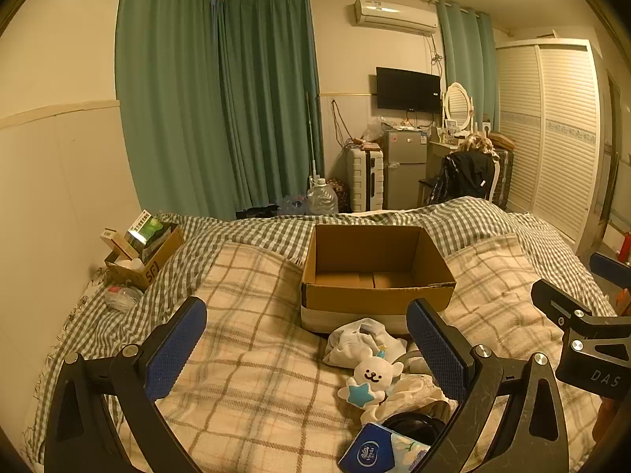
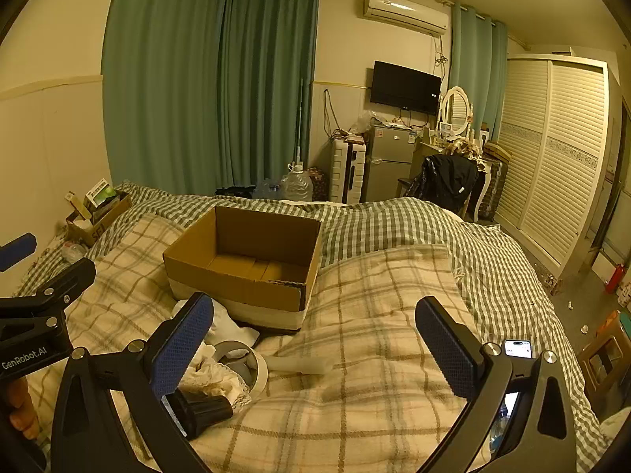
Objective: Organize objects
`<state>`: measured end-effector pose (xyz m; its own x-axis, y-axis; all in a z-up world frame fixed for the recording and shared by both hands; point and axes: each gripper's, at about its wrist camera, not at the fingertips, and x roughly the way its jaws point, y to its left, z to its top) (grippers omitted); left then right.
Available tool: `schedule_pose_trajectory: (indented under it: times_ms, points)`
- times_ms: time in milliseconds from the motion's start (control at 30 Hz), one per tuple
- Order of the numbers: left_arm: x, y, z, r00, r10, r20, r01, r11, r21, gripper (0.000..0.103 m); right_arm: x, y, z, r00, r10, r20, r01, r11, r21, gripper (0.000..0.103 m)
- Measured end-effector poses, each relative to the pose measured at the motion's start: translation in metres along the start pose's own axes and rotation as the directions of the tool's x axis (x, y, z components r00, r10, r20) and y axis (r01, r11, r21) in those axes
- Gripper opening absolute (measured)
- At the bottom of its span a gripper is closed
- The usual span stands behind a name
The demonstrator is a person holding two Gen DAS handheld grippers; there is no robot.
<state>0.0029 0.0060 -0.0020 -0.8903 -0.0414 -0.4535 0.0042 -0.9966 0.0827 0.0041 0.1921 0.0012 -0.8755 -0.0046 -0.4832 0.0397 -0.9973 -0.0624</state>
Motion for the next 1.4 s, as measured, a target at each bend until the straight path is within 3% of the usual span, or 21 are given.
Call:
schedule_pose_trajectory:
  times_ms: [1400]
  points:
    - [0.0039,0.0004,-0.0055,0.999,0.002,-0.044,-0.002,1.000,-0.006,0.103,-0.0031,0.0075,-0.0022,1.000,0.021,-0.010,-0.021,1.000,-0.021,0.103]
